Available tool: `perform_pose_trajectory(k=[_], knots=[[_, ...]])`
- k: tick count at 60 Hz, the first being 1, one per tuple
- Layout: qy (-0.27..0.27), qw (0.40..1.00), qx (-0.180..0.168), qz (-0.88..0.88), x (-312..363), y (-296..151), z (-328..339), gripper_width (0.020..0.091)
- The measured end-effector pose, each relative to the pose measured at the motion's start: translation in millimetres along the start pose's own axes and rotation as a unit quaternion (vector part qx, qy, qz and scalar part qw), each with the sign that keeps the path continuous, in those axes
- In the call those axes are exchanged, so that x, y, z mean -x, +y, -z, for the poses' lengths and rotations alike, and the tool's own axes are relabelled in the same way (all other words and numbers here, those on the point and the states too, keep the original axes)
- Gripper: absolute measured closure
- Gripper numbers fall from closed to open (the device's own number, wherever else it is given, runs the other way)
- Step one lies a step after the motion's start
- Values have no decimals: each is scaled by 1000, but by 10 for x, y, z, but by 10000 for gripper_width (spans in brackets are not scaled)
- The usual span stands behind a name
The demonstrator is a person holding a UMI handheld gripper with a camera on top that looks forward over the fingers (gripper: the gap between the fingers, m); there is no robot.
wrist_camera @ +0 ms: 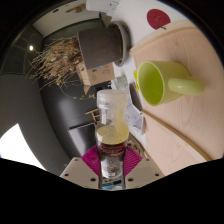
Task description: Pour water
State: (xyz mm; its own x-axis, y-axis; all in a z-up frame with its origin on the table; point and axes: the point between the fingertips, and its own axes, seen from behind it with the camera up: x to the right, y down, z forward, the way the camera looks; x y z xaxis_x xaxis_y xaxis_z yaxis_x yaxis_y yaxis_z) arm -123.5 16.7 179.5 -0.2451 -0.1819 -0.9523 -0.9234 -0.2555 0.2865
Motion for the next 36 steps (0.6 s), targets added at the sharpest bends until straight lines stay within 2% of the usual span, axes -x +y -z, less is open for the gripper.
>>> perform_pose_trajectory(k=[17, 27, 36], knots=[[17, 1000, 12, -13, -61, -80, -32, 849], [12, 985, 15, 173, 461, -120, 87, 851], [-17, 919, -32, 392, 1276, -372, 302, 850]])
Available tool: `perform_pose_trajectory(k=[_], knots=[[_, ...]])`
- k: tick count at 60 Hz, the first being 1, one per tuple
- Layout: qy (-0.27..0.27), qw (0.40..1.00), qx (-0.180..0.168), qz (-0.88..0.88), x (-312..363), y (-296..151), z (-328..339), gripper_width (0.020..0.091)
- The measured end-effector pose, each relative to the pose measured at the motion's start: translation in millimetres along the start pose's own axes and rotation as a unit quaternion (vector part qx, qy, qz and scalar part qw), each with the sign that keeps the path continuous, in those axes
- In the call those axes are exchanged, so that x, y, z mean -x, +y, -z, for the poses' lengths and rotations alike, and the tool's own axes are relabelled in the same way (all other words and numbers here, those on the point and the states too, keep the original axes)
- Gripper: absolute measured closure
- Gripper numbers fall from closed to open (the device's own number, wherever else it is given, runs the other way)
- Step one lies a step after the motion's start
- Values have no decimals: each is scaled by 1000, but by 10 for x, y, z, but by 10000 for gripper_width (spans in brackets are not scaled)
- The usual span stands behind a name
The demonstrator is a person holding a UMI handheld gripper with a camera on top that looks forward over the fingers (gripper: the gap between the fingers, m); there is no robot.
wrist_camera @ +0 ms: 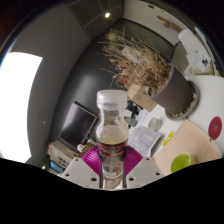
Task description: Pour water
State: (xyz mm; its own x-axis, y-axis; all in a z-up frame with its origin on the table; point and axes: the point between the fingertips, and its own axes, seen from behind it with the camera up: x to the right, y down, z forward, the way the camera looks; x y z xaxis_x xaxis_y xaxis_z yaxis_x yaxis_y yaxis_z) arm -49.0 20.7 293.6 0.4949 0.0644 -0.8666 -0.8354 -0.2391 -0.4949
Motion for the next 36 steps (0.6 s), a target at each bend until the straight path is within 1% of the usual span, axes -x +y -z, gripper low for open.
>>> perform_pose_trajectory(k=[5, 11, 12, 16, 20, 26, 31, 36], knots=[[7, 992, -39, 120, 58, -430, 85, 852], [38, 964, -82, 249, -92, -945, 292, 850], [44, 959, -87, 267, -152, -1023, 361, 850], [88, 933, -92, 335, -517, -1281, 389, 851], [138, 902, -83, 400, -1031, -1407, 487, 851], [193, 876, -42, 440, -1726, -1448, 559, 850], [218, 866, -10, 450, -2270, -1325, 622, 851], [227, 863, 19, 451, -2640, -1178, 636, 850]])
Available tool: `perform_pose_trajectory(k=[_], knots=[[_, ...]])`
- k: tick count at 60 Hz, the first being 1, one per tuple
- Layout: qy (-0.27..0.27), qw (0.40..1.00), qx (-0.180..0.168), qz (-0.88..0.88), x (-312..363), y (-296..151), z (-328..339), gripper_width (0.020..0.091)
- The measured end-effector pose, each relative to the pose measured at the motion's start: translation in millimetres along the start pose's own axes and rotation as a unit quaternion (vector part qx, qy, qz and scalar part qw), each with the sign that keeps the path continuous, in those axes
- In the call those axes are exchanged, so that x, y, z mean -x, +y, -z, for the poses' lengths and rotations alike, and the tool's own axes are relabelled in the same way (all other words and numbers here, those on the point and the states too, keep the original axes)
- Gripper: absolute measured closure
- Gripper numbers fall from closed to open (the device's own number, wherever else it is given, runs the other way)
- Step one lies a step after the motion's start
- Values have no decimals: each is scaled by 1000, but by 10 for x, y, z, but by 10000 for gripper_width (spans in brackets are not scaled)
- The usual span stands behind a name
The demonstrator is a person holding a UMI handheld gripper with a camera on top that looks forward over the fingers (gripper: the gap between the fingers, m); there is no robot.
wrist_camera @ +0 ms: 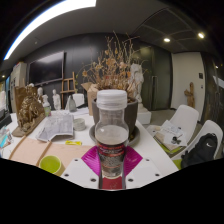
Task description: Pour water
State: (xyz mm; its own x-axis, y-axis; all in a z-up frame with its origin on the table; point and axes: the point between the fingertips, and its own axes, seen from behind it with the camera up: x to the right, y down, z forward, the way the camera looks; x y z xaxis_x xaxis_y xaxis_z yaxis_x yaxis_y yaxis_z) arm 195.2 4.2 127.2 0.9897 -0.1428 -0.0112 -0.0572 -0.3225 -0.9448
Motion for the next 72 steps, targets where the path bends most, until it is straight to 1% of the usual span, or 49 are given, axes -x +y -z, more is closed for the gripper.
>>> perform_pose_trajectory(k=[3, 12, 16, 18, 19, 23, 26, 28, 29, 30, 32, 34, 35, 36, 37, 38, 41, 43, 49, 55, 64, 72], knots=[[0, 1000, 10, 6, 8, 223, -66, 849], [4, 999, 39, 9, -11, 667, -210, 846], [14, 998, 59, 10, -54, 925, -243, 840], [14, 999, 40, 7, -50, 856, -236, 832], [16, 999, 40, 6, -53, 890, -222, 817], [20, 999, 26, -5, -49, 889, -194, 752], [21, 999, 26, -6, -58, 854, -190, 704], [20, 999, 34, -9, -54, 880, -187, 675], [19, 999, 43, -10, -53, 917, -185, 647], [20, 998, 52, -11, -52, 952, -178, 603], [20, 998, 66, -13, -45, 1001, -165, 467], [19, 997, 75, -14, -44, 1007, -110, 239], [19, 997, 76, -14, -34, 999, -84, 246], [20, 997, 78, -13, -36, 987, -53, 278], [22, 997, 79, -11, -48, 971, -17, 290], [25, 996, 81, -9, -59, 953, 27, 287], [32, 996, 86, 0, -69, 895, 171, 235], [37, 995, 88, 6, -67, 842, 281, 250], [43, 995, 88, 21, 34, 645, 720, 249], [43, 994, 96, 30, 246, 487, 1219, 247], [40, 993, 112, 27, 629, 390, 1865, 247], [49, 991, 121, 29, 935, 370, 2393, 245]])
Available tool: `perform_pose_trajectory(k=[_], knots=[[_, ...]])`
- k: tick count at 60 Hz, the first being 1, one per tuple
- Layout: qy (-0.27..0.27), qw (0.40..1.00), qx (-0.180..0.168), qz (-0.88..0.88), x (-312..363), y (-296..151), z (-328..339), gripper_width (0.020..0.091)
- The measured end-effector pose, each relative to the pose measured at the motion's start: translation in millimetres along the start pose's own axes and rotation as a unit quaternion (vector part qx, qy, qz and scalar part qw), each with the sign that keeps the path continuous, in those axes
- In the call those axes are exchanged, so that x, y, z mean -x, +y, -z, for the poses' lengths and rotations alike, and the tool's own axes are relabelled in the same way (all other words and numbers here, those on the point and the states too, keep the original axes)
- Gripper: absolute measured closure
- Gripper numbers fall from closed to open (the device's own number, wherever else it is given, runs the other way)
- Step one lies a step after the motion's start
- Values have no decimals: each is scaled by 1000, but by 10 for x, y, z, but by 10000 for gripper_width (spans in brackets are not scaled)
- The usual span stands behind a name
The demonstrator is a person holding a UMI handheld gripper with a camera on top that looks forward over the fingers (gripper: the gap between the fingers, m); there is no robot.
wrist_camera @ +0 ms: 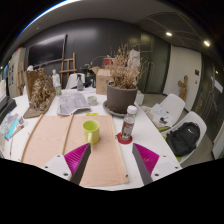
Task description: Pour water
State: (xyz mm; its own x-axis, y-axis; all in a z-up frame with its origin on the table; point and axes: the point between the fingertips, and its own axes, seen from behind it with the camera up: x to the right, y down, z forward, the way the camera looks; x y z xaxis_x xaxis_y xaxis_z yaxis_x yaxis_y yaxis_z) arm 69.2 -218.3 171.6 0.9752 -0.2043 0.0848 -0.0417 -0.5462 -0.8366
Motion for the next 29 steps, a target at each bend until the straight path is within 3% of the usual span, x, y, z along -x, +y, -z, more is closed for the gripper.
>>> perform_pose_trajectory(k=[29], knots=[[-2, 1000, -6, 30, 466, 157, 859, 247]])
